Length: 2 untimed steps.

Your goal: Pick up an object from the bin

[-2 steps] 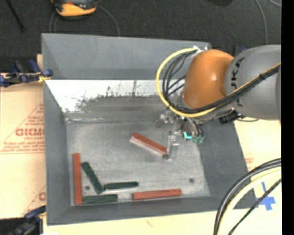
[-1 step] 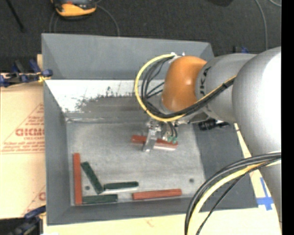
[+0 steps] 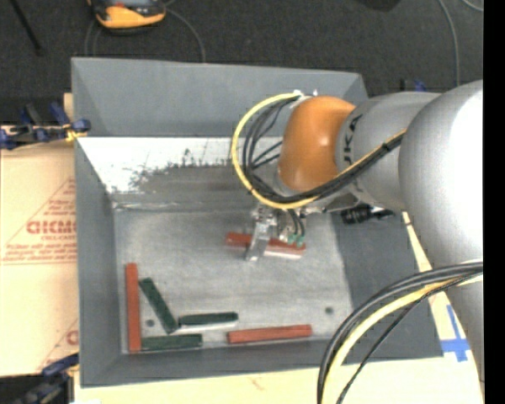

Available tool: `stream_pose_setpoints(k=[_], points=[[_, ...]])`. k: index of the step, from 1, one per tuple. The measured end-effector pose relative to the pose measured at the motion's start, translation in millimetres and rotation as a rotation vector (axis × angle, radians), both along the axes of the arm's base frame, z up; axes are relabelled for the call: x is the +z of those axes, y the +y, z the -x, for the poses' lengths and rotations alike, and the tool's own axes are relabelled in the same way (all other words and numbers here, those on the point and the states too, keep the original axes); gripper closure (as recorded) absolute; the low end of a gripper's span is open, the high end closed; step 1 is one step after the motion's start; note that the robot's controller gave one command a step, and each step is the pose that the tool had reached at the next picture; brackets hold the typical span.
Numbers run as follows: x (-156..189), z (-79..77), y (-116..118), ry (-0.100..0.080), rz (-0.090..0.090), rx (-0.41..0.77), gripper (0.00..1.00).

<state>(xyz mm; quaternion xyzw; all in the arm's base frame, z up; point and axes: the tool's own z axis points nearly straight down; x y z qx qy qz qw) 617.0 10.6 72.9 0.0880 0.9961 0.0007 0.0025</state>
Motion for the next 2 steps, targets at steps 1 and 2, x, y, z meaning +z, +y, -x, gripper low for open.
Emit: stream_pose_setpoints(k=[1, 2], points=[[48.6, 6.2, -4.3, 0.009, 0.000, -0.006, 1.00], [175.8, -6.5, -2.4, 0.000, 0.001, 0.007, 1.00]])
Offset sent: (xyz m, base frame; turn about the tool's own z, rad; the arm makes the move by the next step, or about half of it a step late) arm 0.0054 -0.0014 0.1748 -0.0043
